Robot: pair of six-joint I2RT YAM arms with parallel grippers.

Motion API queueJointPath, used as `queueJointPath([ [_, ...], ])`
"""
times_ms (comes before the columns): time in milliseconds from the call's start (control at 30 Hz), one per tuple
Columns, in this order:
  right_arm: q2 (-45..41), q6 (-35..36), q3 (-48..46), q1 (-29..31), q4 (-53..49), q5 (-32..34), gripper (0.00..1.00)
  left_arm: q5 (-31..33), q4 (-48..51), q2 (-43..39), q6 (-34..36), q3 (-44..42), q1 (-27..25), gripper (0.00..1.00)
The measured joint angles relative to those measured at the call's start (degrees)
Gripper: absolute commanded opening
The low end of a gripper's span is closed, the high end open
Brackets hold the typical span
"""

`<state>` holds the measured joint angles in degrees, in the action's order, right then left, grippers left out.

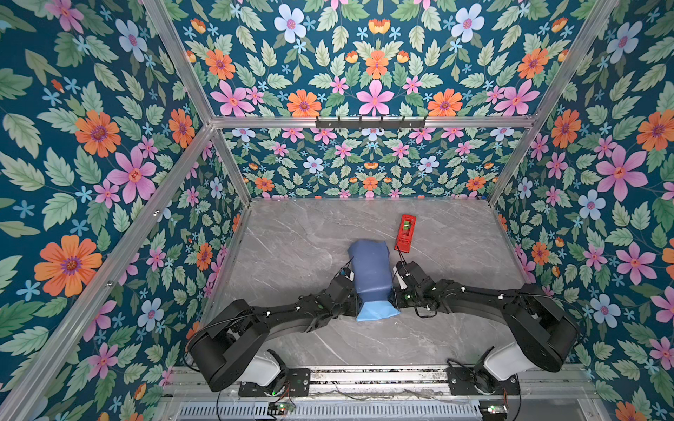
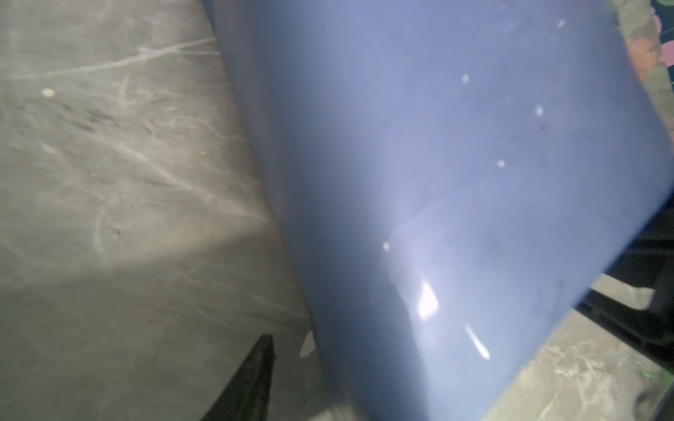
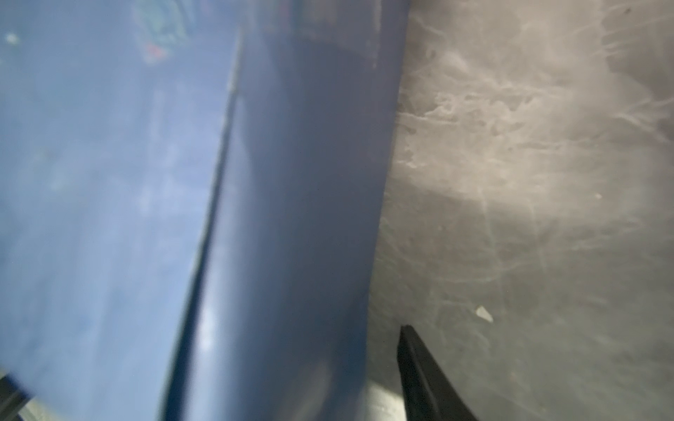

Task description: Wrap the gift box in paper

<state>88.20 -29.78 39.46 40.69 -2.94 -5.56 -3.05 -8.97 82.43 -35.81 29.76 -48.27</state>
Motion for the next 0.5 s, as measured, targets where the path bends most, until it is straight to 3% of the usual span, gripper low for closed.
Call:
queueJointPath([
  [500,1.4,-1.7,-0.1,0.9,1.8,3.5,0.21,2.7,-1.0,2.9,-1.7,1.0,-2.0,0.21],
])
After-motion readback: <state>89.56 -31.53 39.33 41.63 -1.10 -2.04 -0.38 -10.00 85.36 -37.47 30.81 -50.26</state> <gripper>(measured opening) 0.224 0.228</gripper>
